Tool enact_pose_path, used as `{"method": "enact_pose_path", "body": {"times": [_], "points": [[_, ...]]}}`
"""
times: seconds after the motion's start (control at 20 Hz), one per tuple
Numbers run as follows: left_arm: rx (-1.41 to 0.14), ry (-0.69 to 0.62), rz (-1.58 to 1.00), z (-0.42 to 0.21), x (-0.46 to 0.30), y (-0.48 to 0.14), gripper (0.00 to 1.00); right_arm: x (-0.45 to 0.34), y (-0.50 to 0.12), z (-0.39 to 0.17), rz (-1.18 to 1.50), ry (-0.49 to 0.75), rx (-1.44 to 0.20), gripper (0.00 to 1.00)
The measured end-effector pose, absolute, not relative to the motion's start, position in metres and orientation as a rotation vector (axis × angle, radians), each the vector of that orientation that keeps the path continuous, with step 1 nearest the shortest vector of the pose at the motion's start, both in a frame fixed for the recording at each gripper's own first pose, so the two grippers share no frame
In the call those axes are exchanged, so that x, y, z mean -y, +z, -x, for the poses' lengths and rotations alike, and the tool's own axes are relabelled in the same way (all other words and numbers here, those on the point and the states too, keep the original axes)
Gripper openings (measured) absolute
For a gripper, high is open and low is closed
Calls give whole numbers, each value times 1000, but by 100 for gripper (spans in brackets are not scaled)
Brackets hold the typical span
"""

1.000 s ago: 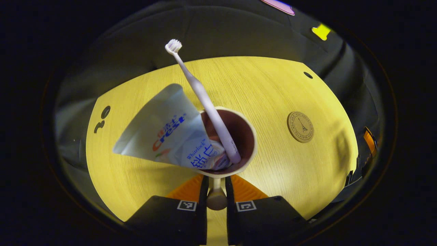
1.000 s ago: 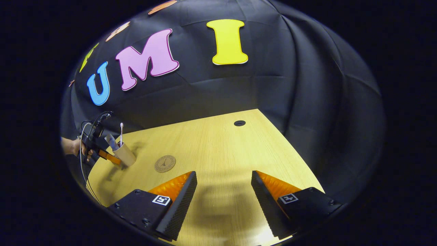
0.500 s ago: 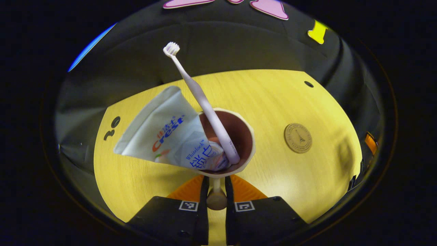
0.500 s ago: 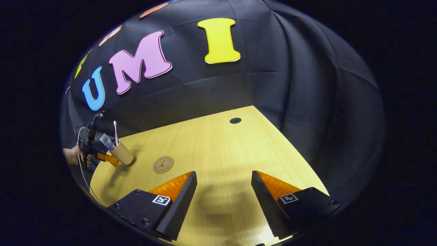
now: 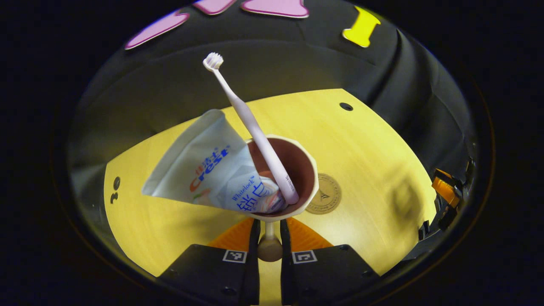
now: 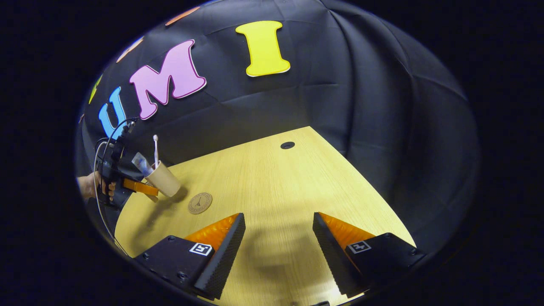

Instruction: Put the toothbrush and toothpaste on the desktop into the cup, then pick up the cup and place it on the coaster on the desktop.

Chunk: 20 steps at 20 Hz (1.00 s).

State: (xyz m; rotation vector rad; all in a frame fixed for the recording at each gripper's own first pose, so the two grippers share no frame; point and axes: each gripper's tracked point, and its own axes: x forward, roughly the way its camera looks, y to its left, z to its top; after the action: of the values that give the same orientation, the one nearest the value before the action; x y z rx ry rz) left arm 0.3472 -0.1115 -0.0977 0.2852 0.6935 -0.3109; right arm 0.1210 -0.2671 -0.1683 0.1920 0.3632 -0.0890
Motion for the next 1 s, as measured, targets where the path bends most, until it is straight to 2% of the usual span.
{"method": "enact_pose_path", "body": {"times": [0.05, 0.1, 0.15, 0.55, 0.6, 0.65, 0.7, 1.0], "points": [[-704, -325, -296, -349, 122, -102, 24, 266, -167, -121, -192, -88, -359, 98], [-714, -339, -302, -349, 131, -106, 19, 265, -165, -121, -194, -87, -355, 98], [-717, -346, -306, -348, 140, -109, 24, 266, -164, -121, -199, -85, -353, 98], [-797, -382, -345, -338, 190, -140, 24, 260, -170, -122, -248, -69, -361, 98], [-797, -382, -380, -339, 185, -135, 24, 262, -173, -119, -252, -73, -362, 98], [-814, -376, -401, -339, 183, -137, 30, 264, -176, -116, -258, -78, -364, 98], [-812, -372, -402, -340, 185, -136, 25, 264, -178, -114, -269, -81, -368, 98], [-790, -341, -394, -338, 185, -132, 30, 263, -180, -106, -298, -88, -369, 98]]}}
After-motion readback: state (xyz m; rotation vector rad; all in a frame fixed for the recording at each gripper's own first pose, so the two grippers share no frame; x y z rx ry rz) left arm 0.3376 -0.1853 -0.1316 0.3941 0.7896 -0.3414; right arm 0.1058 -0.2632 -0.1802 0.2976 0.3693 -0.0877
